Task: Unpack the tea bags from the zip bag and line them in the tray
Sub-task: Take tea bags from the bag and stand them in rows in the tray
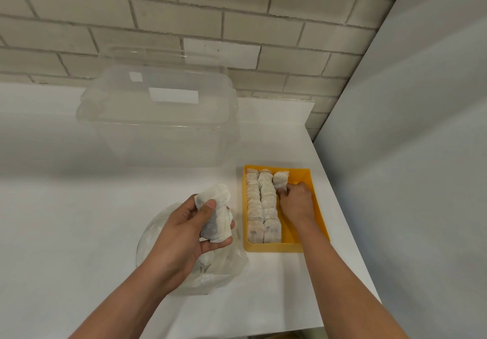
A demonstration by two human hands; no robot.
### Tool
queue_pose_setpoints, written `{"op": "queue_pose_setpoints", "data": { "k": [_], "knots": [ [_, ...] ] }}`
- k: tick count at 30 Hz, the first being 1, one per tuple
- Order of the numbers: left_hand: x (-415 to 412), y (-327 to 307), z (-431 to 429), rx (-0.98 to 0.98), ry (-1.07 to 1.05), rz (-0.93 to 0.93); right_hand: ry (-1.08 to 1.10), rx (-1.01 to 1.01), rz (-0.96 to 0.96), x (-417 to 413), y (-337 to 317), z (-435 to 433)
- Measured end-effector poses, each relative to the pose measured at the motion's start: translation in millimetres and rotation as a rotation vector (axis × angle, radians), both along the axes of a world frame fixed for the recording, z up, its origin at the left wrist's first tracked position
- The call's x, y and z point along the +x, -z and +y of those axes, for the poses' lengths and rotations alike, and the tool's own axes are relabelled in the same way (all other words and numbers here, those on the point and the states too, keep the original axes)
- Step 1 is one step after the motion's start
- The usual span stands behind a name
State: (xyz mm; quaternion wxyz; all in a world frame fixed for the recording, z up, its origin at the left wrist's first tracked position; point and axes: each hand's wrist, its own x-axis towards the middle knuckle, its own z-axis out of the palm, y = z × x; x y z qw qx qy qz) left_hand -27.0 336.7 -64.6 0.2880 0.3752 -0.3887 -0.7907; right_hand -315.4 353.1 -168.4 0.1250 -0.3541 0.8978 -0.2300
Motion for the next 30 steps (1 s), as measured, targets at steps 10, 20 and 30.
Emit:
{"op": "queue_pose_setpoints", "data": {
  "k": [10,20,30],
  "knots": [
    [2.7,-3.5,1.3,-0.016,-0.001,-0.033,-0.009,-0.502,-0.579,82.7,-110.7,32.6],
    [1.6,-3.6,4.6,-0.045,0.099,-0.015,-0.208,-0.451,-0.577,128.3,-134.4,46.3],
    [-9.7,-3.9,8.4,-0.084,0.189,-0.035,-0.485,-0.352,-0.221,117.6,-151.6,58.7]
  ]
}}
